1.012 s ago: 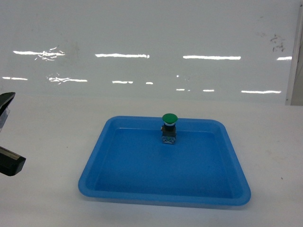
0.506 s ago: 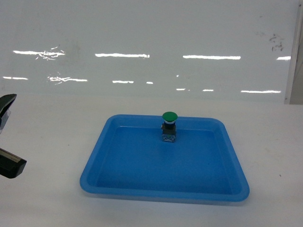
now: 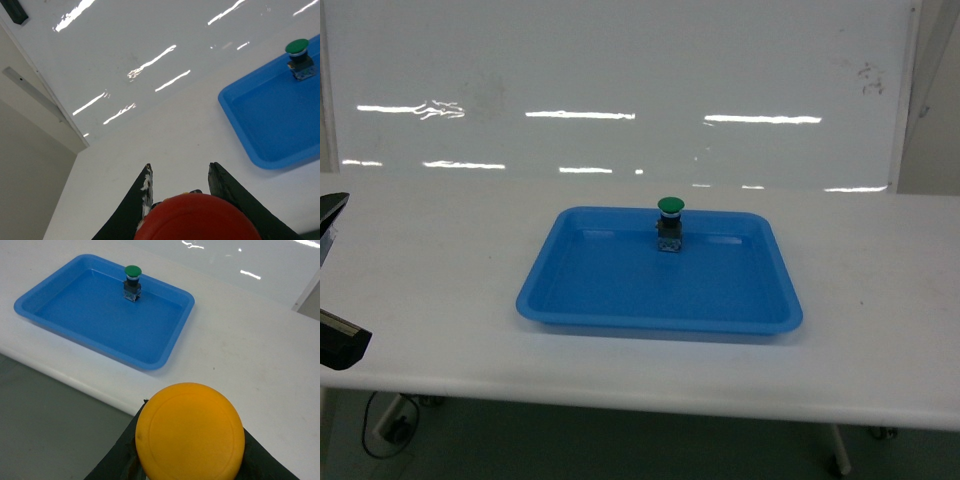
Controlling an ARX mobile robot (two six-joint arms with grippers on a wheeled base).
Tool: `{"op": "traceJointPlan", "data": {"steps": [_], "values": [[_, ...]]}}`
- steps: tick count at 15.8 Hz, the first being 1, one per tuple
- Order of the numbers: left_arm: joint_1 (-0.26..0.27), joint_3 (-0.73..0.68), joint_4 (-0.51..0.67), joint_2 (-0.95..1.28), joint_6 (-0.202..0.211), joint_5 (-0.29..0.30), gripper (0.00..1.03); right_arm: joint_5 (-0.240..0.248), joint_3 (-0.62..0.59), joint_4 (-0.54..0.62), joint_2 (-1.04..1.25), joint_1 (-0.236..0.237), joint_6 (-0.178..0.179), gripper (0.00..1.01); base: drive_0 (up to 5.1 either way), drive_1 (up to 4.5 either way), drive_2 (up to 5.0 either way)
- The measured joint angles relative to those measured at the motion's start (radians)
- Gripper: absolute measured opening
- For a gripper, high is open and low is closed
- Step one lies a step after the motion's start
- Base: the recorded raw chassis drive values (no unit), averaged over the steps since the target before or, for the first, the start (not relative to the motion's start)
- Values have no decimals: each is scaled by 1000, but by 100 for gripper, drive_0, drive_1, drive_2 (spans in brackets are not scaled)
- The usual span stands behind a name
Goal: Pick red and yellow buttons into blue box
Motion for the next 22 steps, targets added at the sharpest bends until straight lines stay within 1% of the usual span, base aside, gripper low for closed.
{"op": "traceJointPlan", "data": {"steps": [13, 16, 22], "values": [[-2, 0, -3, 0, 0, 2, 29, 1, -2, 0, 0, 0, 0, 30, 326, -486, 177], [-8, 0, 4, -8, 0, 6, 29, 2, -2, 0, -6, -6, 0, 30, 0, 0, 0], [-2, 0, -5, 0, 0, 3, 29, 2, -2, -2, -4, -5, 0, 30, 12, 12, 12]]}}
